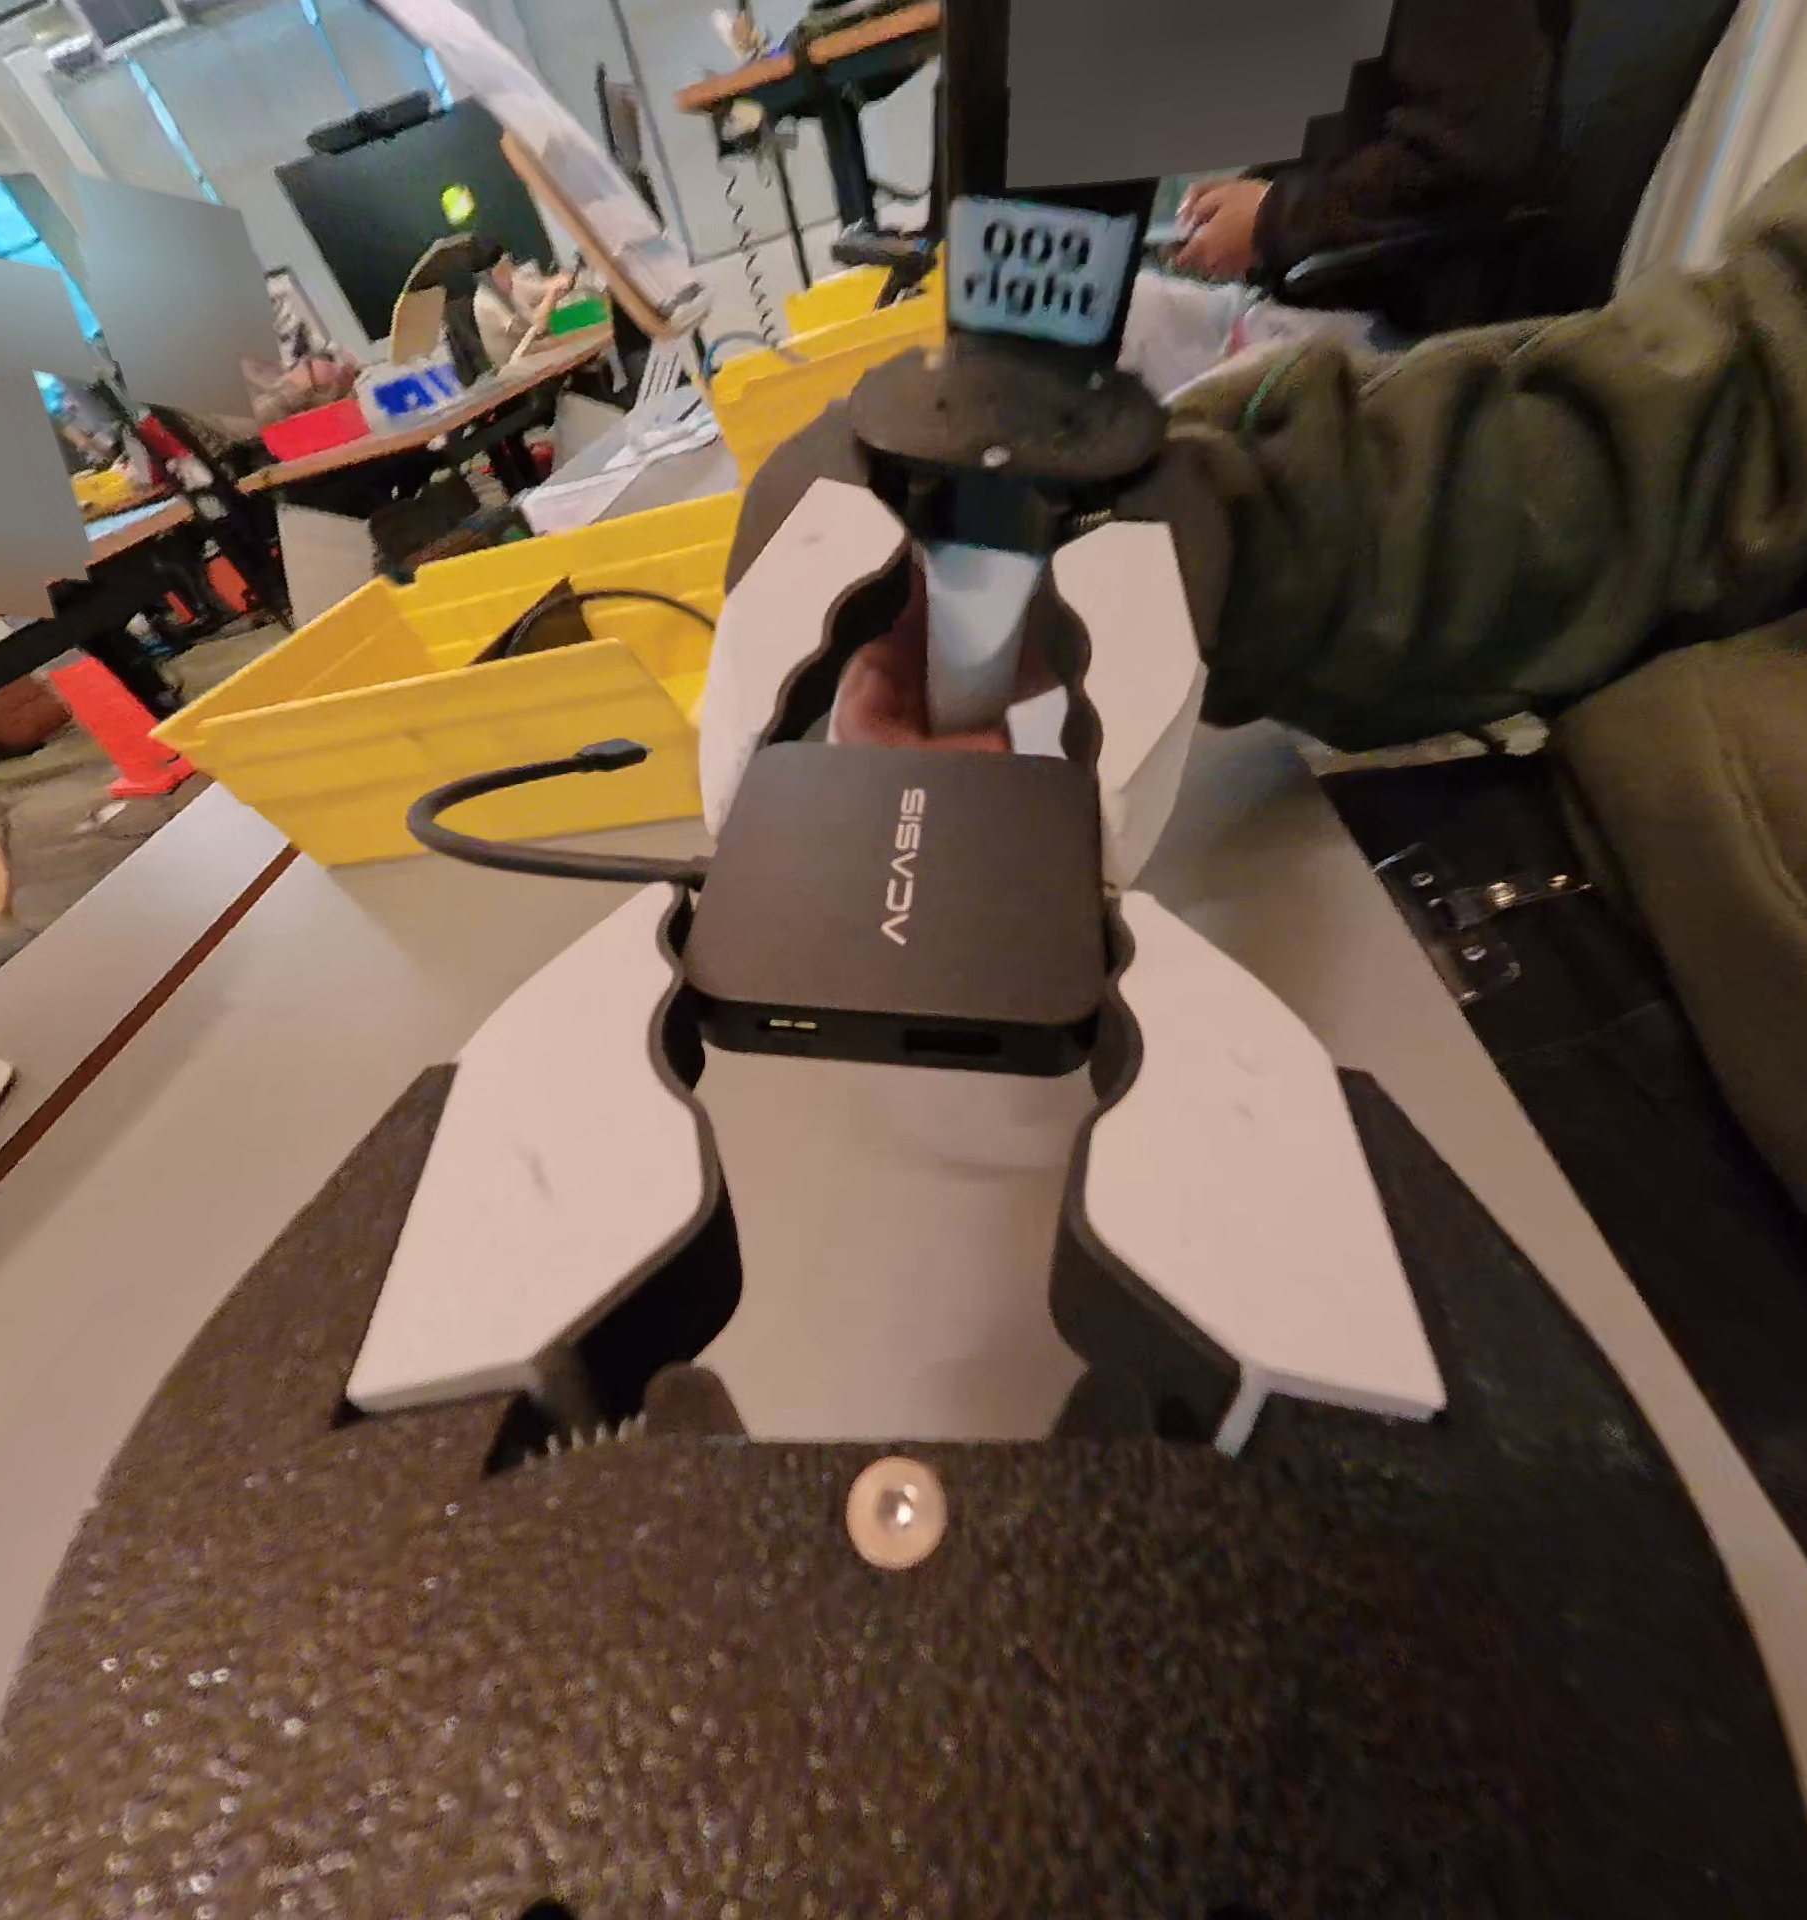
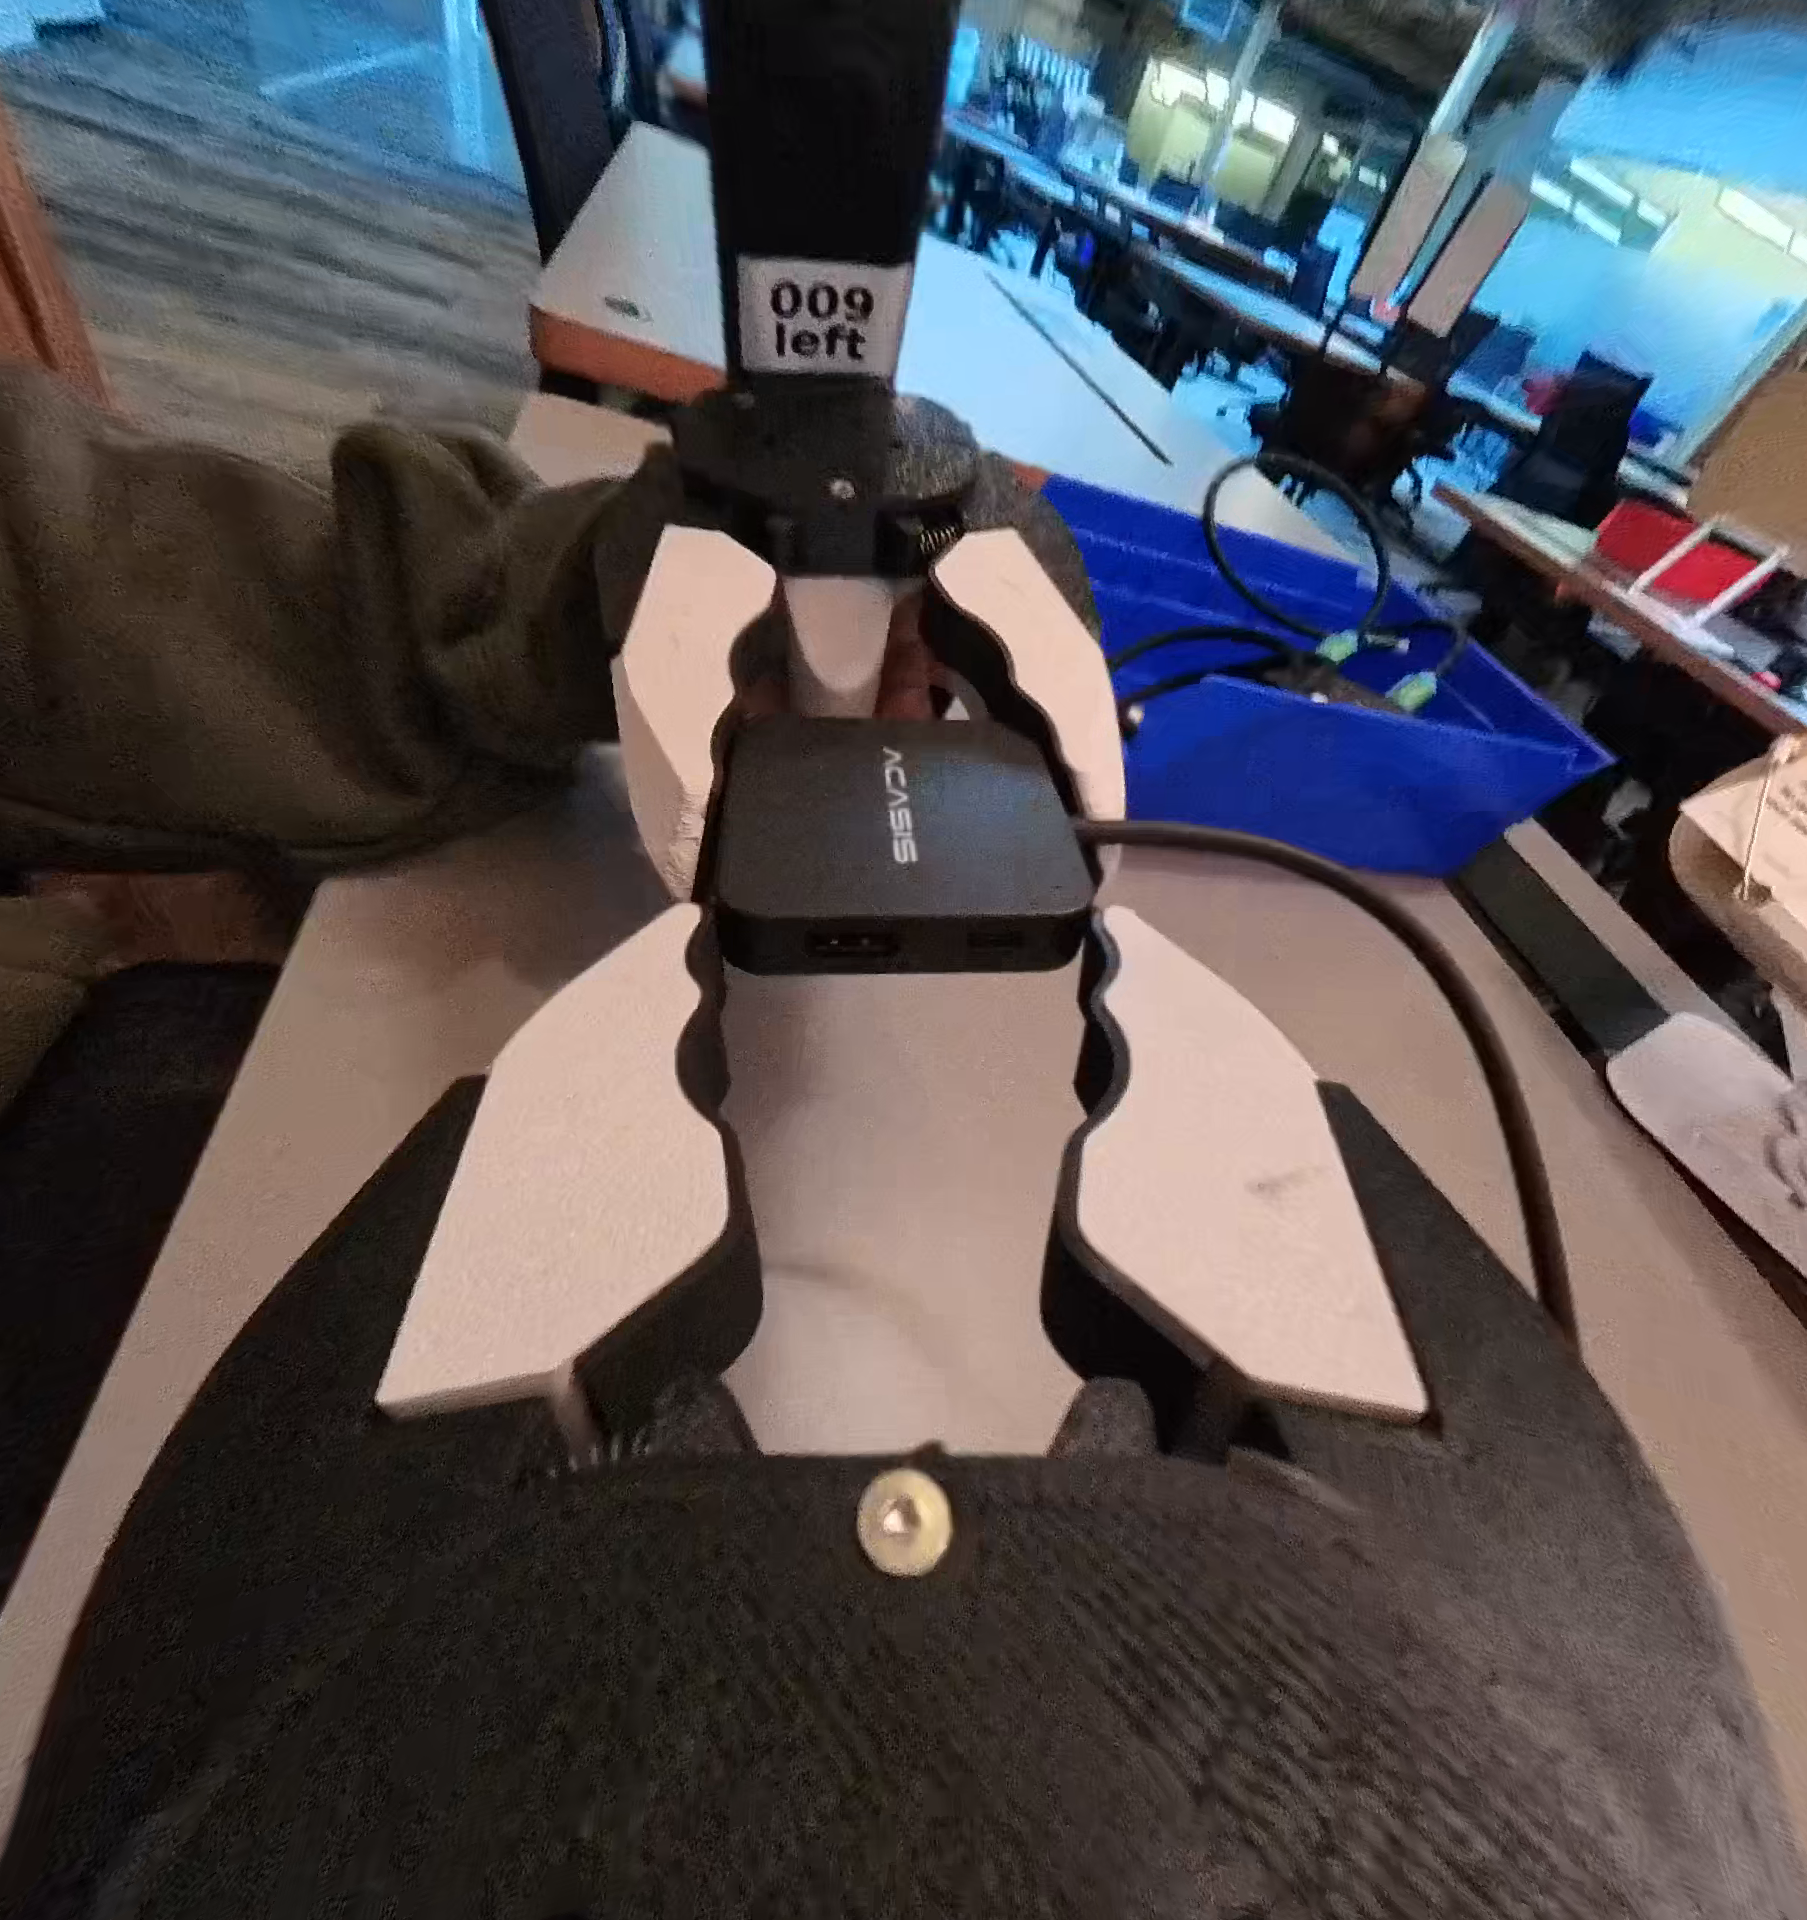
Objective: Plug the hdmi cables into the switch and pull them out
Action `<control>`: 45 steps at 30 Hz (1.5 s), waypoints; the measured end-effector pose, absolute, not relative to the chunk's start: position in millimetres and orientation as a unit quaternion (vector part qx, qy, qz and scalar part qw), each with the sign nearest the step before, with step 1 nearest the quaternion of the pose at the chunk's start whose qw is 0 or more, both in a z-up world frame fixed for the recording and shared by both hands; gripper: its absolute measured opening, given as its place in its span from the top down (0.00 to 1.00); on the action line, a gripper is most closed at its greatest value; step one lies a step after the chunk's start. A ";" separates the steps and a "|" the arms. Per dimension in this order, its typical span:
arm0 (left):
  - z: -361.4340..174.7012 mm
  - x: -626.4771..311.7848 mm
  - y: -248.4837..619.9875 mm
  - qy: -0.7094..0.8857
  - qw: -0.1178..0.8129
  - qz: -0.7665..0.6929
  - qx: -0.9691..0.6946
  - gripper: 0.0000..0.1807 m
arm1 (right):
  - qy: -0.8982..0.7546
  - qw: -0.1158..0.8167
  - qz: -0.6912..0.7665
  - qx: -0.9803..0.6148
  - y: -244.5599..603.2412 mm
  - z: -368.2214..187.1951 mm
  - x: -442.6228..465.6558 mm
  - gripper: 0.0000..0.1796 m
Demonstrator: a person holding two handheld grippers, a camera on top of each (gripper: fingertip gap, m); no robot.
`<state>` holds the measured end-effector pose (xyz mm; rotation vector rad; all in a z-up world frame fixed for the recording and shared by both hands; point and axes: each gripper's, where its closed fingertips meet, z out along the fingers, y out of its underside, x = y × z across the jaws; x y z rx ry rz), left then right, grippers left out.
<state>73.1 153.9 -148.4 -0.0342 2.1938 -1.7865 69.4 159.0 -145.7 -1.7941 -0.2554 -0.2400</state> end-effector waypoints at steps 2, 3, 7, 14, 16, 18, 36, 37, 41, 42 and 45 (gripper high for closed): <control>-144.3 66.7 152.1 0.758 0.146 -0.635 0.004 0.60 | -0.122 0.632 -0.092 -0.760 157.4 -137.9 61.2 0.63; -144.9 66.3 151.4 0.761 0.146 -0.632 0.005 0.60 | -0.119 0.625 -0.084 -0.767 157.4 -139.9 60.7 0.62; -142.2 63.2 151.4 0.758 0.137 -0.638 0.005 0.60 | -0.120 0.621 -0.082 -0.771 156.9 -137.3 57.9 0.63; -130.3 93.3 173.9 0.728 0.191 -0.651 -0.097 0.53 | 0.024 0.648 -0.197 -0.735 110.0 -98.6 132.6 0.63; -129.9 96.3 180.9 0.723 0.194 -0.655 -0.107 0.55 | 0.146 0.619 -0.283 -0.717 60.5 -83.3 196.8 0.63; -130.9 102.8 186.8 0.721 0.206 -0.650 -0.123 0.58 | 0.259 0.553 -0.358 -0.706 -0.1 -79.3 261.1 0.63; -151.6 119.6 198.8 0.732 0.207 -0.627 -0.168 0.61 | 0.293 0.499 -0.434 -0.690 -20.6 -71.8 381.7 0.60; -150.3 121.1 200.8 0.728 0.207 -0.630 -0.175 0.61 | 0.255 0.515 -0.425 -0.700 2.8 -66.0 366.7 0.60; -143.9 133.3 214.4 0.712 0.228 -0.626 -0.223 0.63 | 0.149 0.521 -0.343 -0.767 91.0 -83.8 310.1 0.59; -139.6 137.3 221.7 0.706 0.248 -0.619 -0.238 0.63 | 0.135 0.529 -0.332 -0.769 107.9 -88.9 295.1 0.60; -128.0 148.5 256.3 0.680 0.301 -0.594 -0.306 0.64 | 0.099 0.554 -0.306 -0.768 149.4 -113.0 256.6 0.62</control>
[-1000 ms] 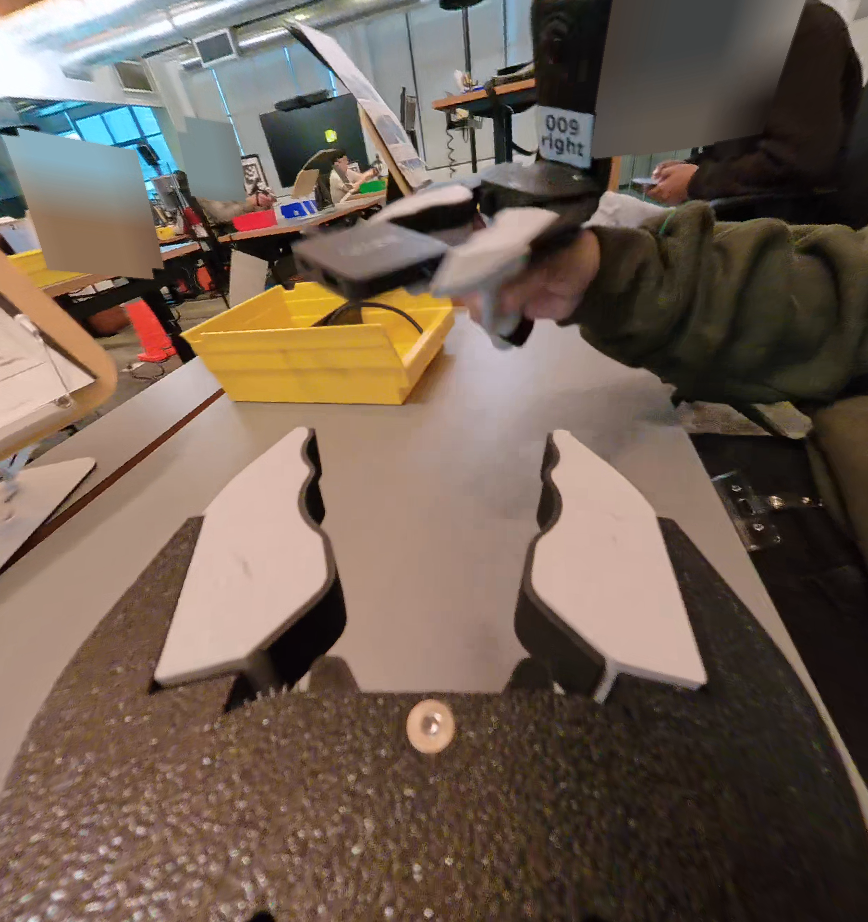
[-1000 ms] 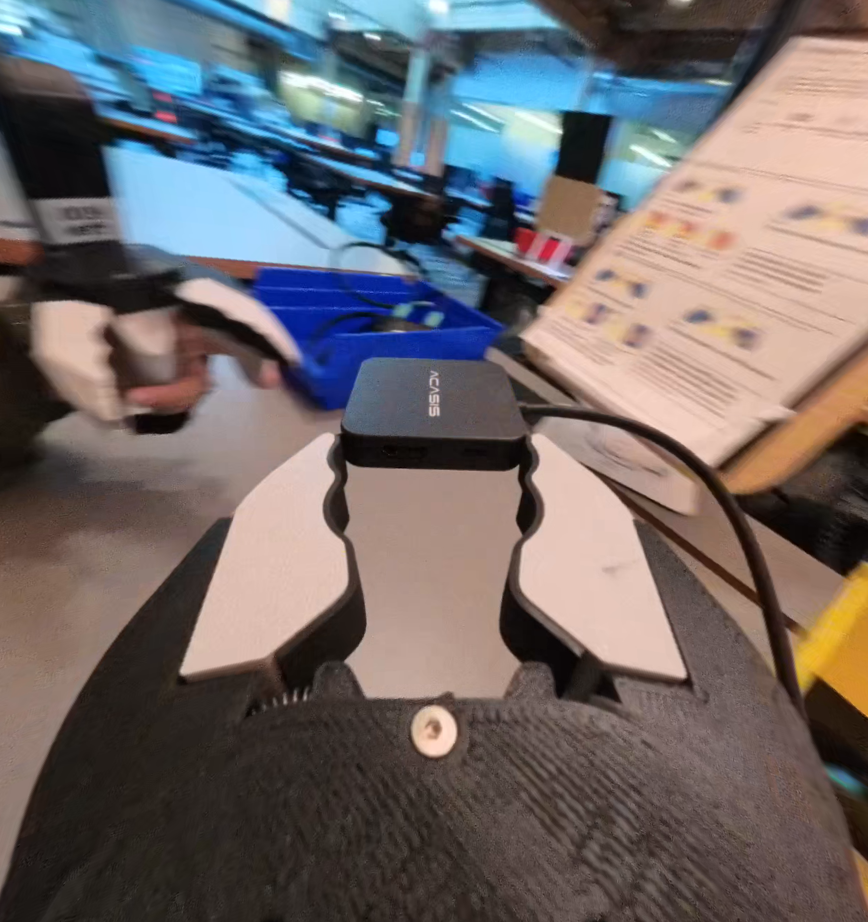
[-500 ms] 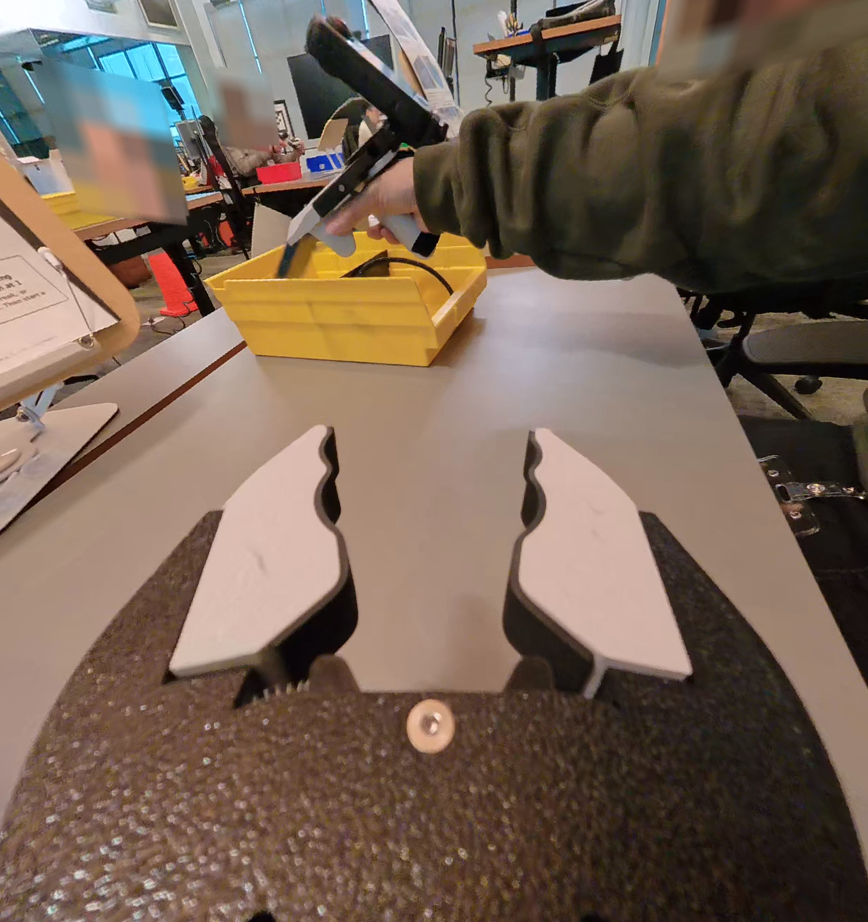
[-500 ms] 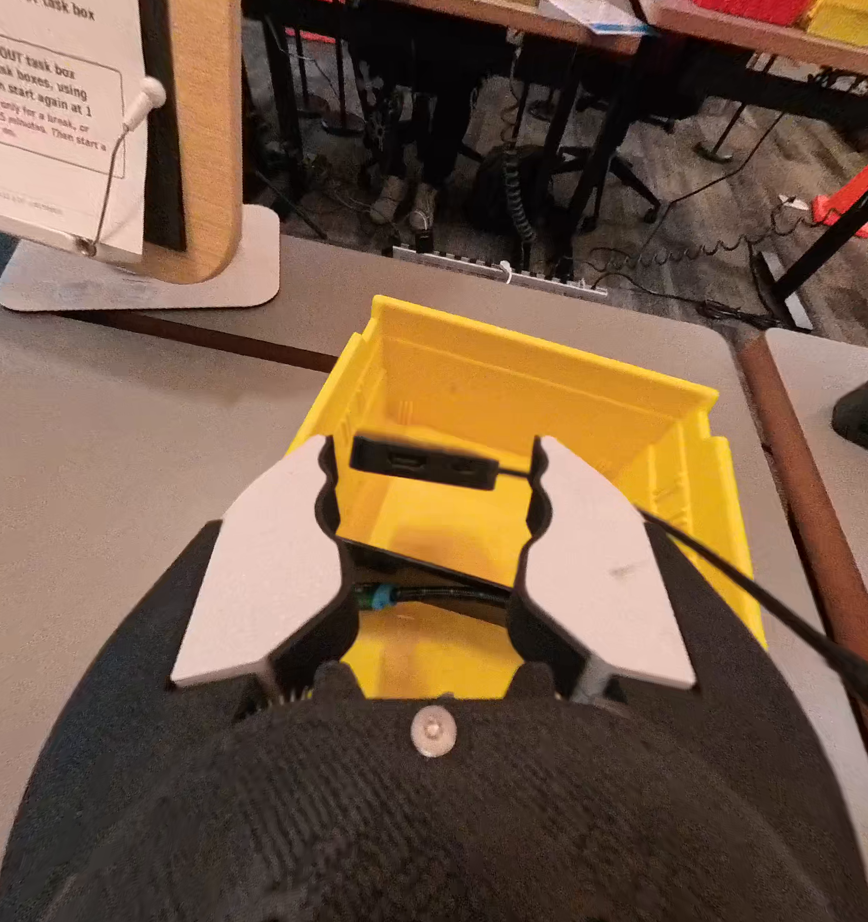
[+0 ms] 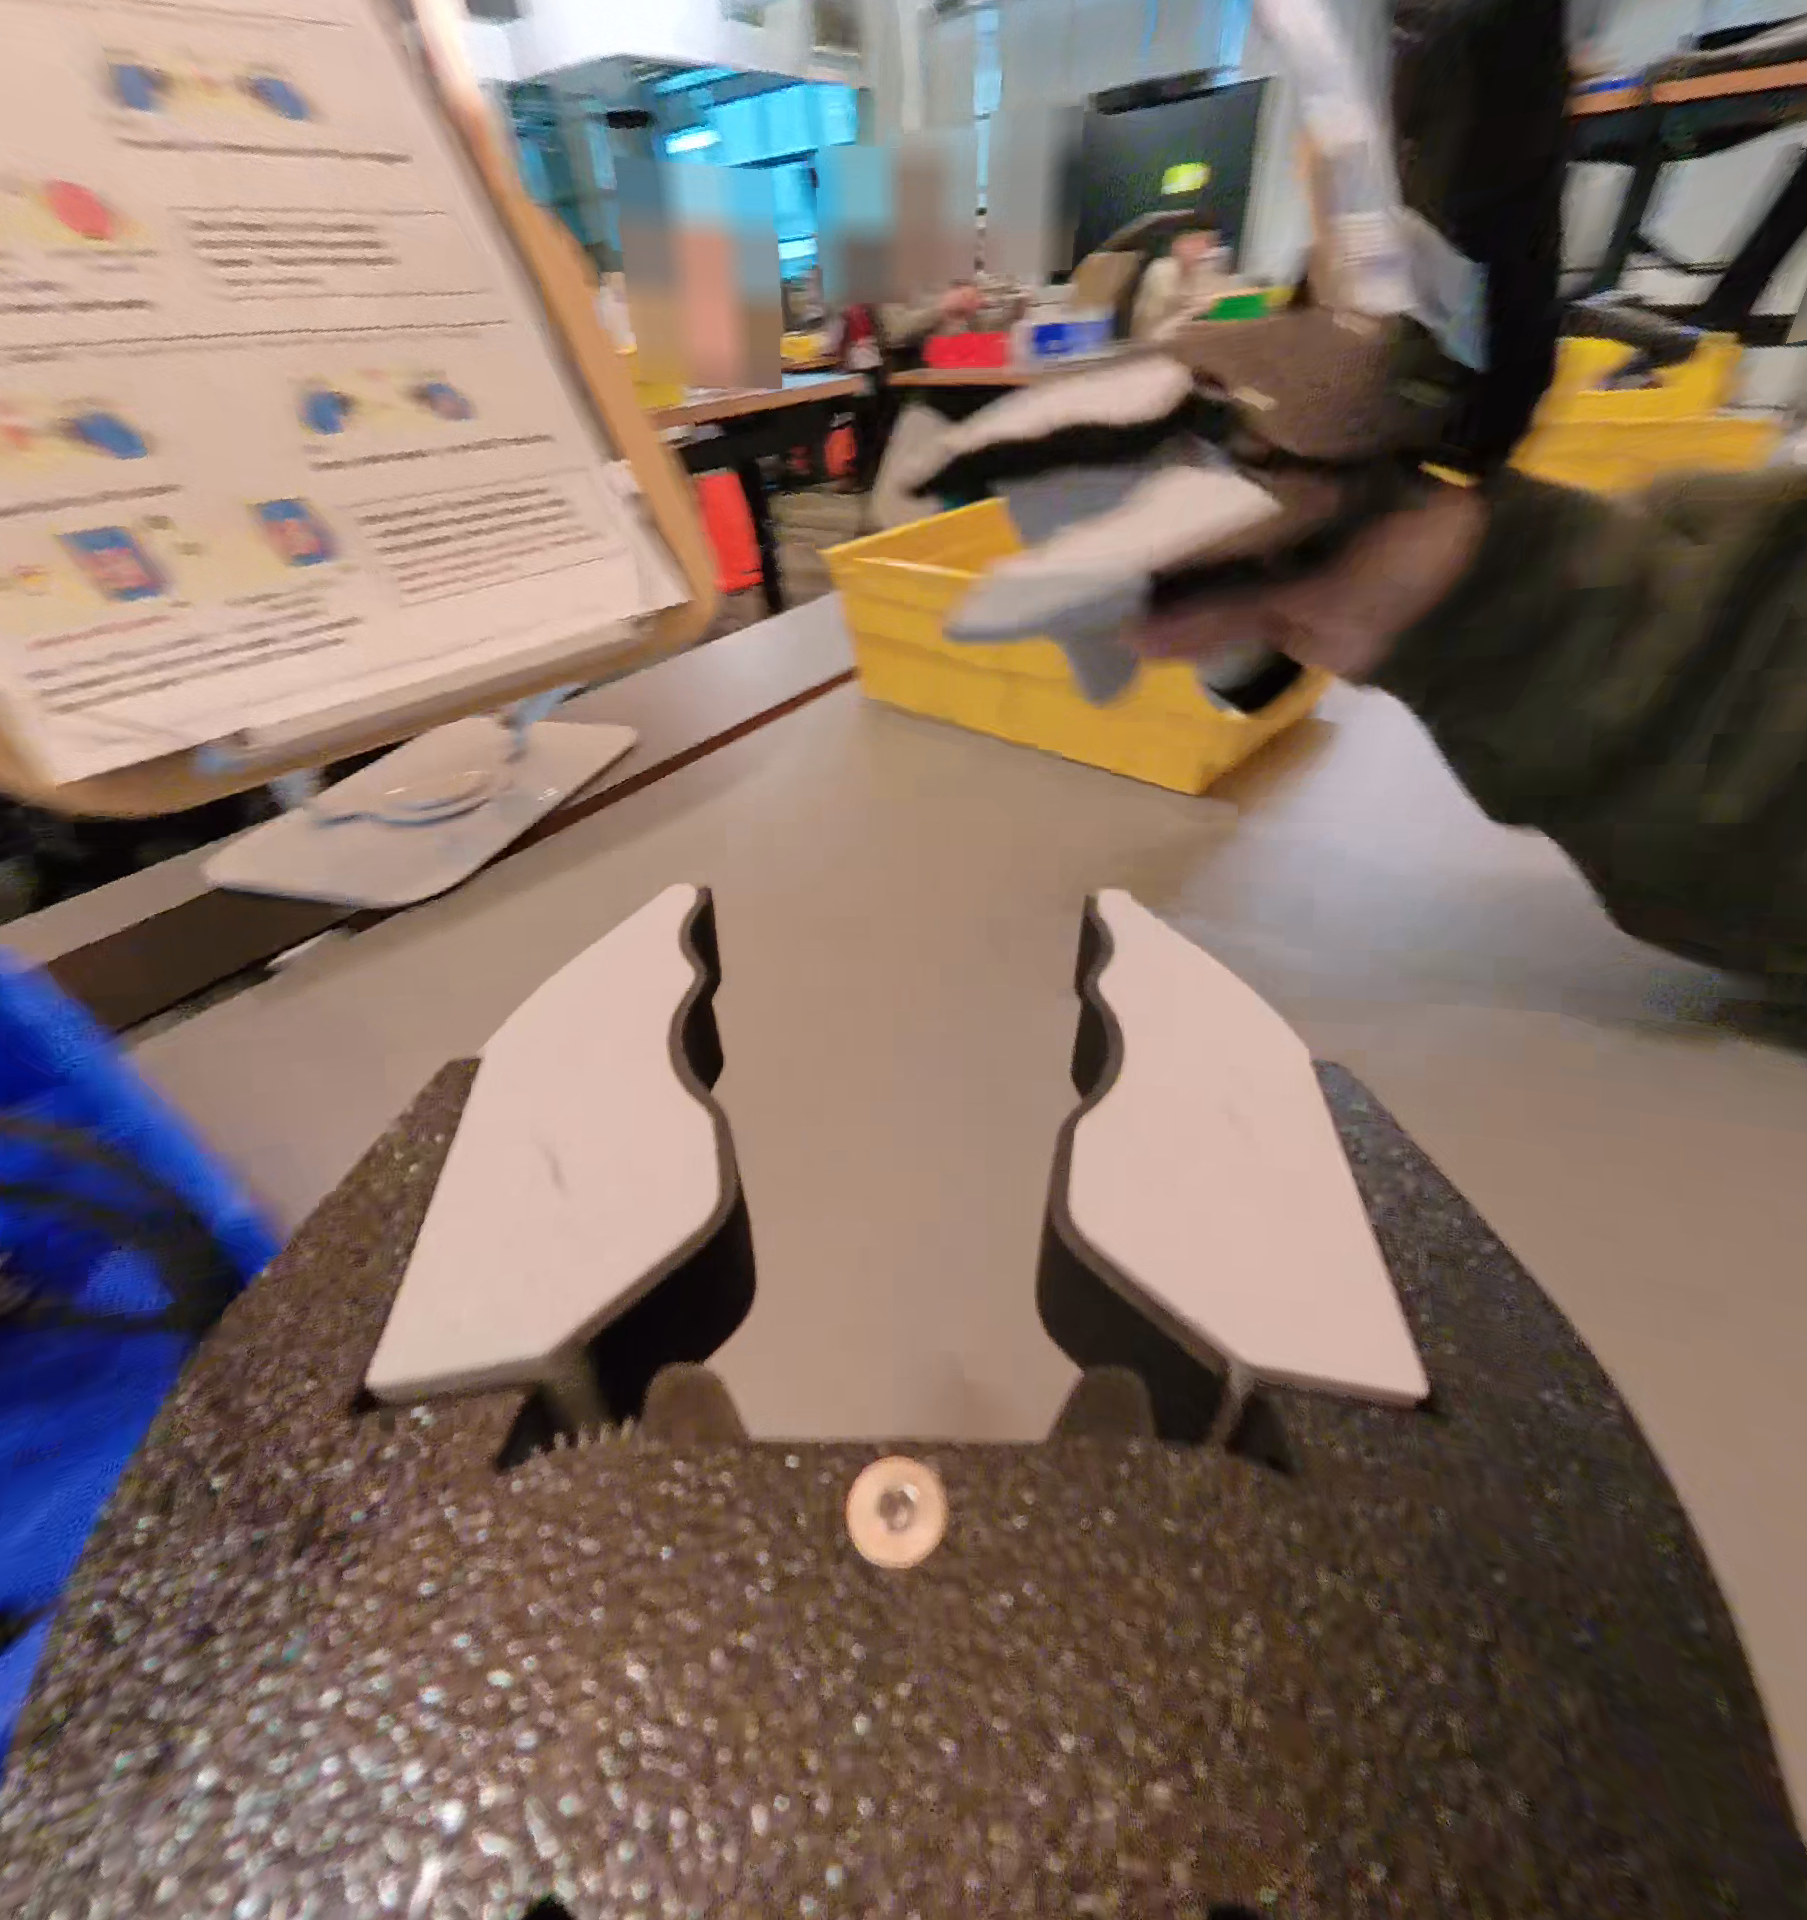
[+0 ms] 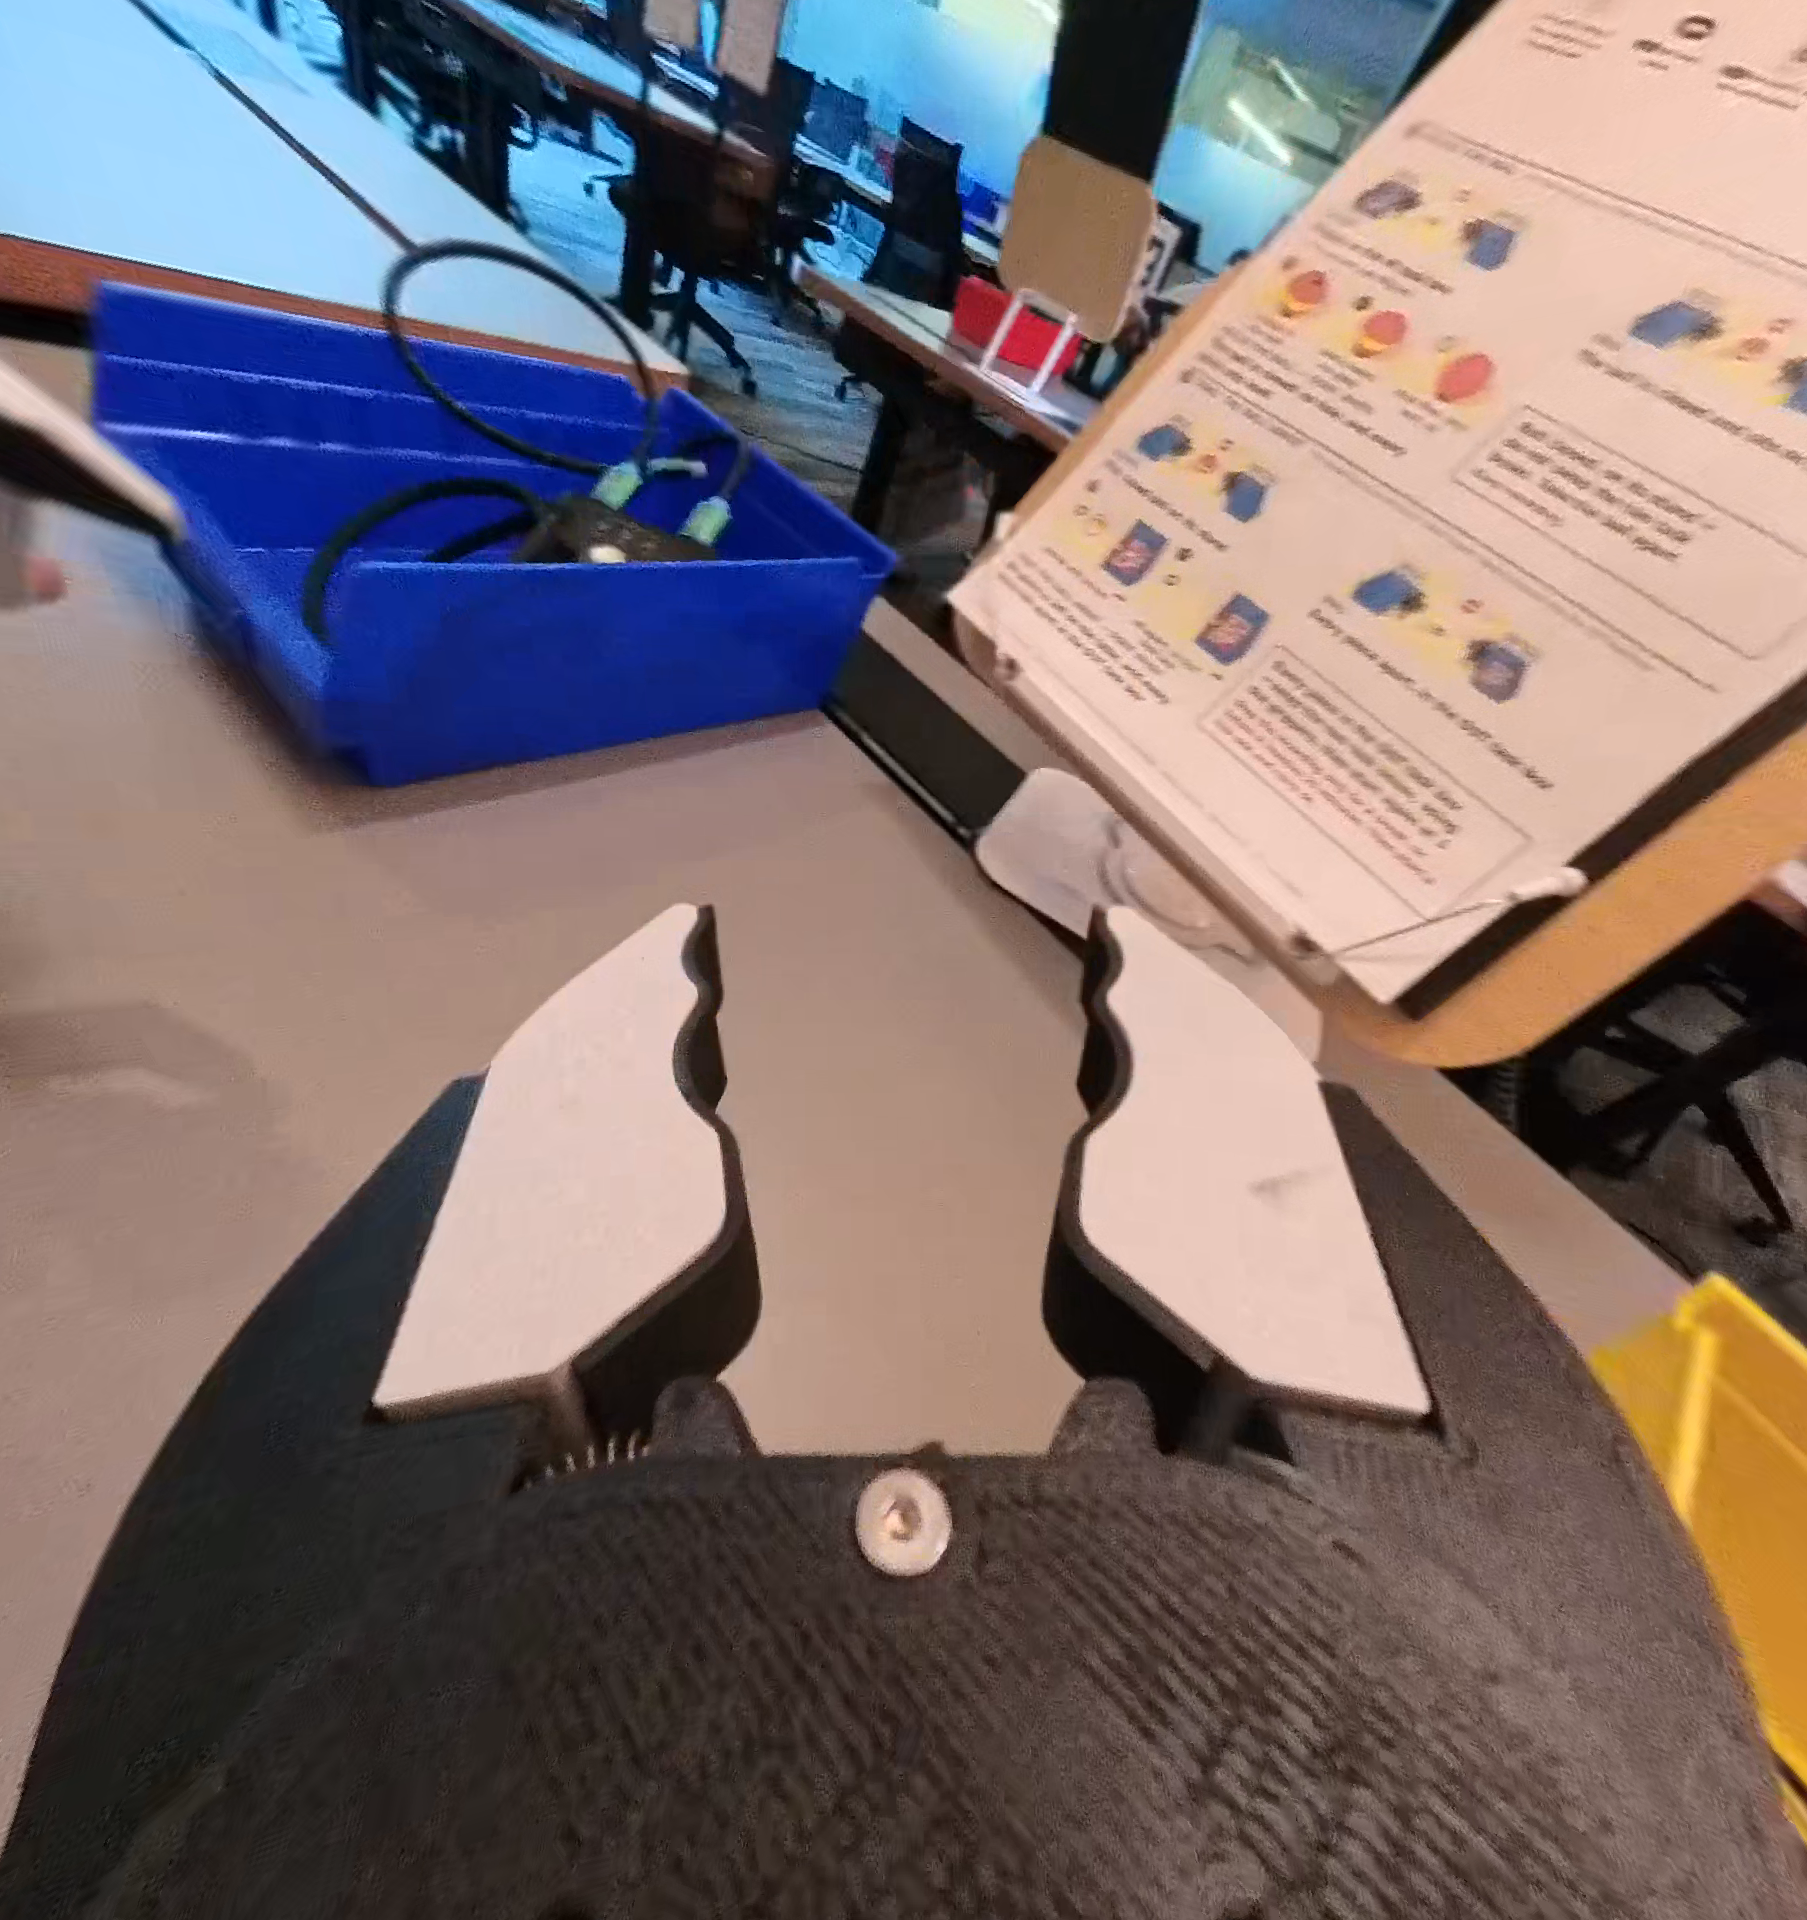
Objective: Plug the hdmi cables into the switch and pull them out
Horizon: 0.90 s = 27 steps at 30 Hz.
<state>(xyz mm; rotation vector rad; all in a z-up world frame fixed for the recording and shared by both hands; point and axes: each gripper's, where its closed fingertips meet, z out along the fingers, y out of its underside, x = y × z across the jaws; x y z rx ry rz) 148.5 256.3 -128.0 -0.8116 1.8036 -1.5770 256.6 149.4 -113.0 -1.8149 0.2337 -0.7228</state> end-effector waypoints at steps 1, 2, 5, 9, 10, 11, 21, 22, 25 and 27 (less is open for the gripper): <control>-127.5 153.1 274.0 0.668 0.314 -0.579 -0.347 0.64 | 0.087 0.558 -0.296 -0.770 158.2 -123.2 242.7 0.63; -129.3 157.2 294.5 0.652 0.324 -0.560 -0.395 0.65 | 0.074 0.558 -0.289 -0.774 164.4 -133.2 230.4 0.63; -145.4 161.8 361.3 0.579 0.339 -0.496 -0.551 0.67 | 0.037 0.527 -0.280 -0.801 164.6 -163.4 204.1 0.64; -160.0 170.2 395.6 0.539 0.308 -0.463 -0.633 0.68 | 0.019 0.512 -0.282 -0.811 140.7 -175.6 190.7 0.64; -161.2 176.2 400.0 0.548 0.303 -0.444 -0.640 0.67 | 0.020 0.513 -0.277 -0.812 133.2 -177.4 189.8 0.64; -160.3 184.9 403.2 0.557 0.299 -0.431 -0.644 0.66 | 0.023 0.512 -0.272 -0.814 125.6 -179.0 190.0 0.64; -182.1 276.1 445.1 0.496 0.198 -0.365 -0.763 0.59 | 0.068 0.545 -0.286 -0.785 59.4 -161.4 204.8 0.64; -189.2 281.4 448.6 0.487 0.200 -0.352 -0.774 0.59 | 0.072 0.553 -0.279 -0.782 55.9 -158.2 204.7 0.64; -204.6 296.6 448.8 0.469 0.190 -0.336 -0.794 0.58 | 0.078 0.570 -0.261 -0.775 48.6 -150.8 203.6 0.64; -211.6 303.5 454.4 0.463 0.198 -0.312 -0.806 0.61 | 0.079 0.574 -0.267 -0.770 43.9 -147.1 204.9 0.64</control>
